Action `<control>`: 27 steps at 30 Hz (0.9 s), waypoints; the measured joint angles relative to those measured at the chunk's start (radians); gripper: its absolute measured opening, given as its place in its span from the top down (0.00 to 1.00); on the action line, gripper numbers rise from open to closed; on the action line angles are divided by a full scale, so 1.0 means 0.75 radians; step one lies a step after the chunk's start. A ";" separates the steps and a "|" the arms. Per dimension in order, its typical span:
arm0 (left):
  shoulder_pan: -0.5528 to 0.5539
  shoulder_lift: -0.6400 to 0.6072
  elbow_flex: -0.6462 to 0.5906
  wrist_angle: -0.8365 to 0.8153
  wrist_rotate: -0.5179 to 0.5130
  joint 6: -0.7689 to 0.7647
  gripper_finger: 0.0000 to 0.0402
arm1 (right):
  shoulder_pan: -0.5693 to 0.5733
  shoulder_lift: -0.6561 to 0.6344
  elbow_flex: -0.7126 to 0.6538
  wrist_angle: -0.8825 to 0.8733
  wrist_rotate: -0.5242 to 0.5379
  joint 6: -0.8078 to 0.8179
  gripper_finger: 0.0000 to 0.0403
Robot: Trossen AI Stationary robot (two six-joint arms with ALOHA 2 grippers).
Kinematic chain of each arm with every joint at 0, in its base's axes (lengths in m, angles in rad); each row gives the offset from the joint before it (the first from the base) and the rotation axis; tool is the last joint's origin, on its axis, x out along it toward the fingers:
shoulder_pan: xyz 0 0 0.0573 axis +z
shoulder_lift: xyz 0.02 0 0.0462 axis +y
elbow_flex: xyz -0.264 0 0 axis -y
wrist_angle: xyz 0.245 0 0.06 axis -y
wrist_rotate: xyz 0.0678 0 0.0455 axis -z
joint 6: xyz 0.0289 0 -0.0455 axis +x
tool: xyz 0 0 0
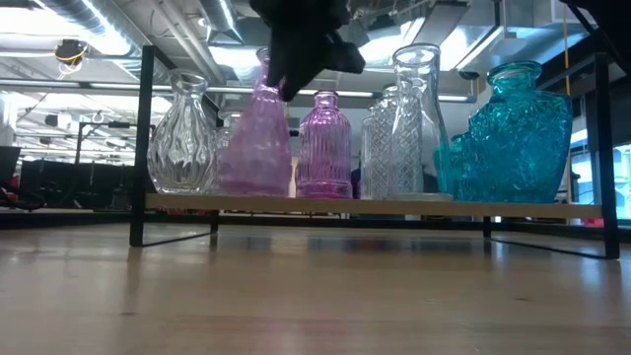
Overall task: Sort vases onto shelf
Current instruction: Adjust the violet vase on the shelf
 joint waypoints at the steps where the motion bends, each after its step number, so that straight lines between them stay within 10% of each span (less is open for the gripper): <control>1: 0.000 0.000 0.000 0.000 0.000 0.001 0.77 | 0.002 -0.001 -0.001 -0.020 0.005 0.000 0.79; 14: -0.001 0.000 0.000 0.001 0.000 0.029 0.77 | 0.035 -0.051 0.000 -0.066 0.055 -0.008 0.90; 27: -0.001 0.000 0.000 0.009 -0.001 0.024 0.77 | 0.041 -0.062 0.001 -0.016 0.104 -0.002 0.44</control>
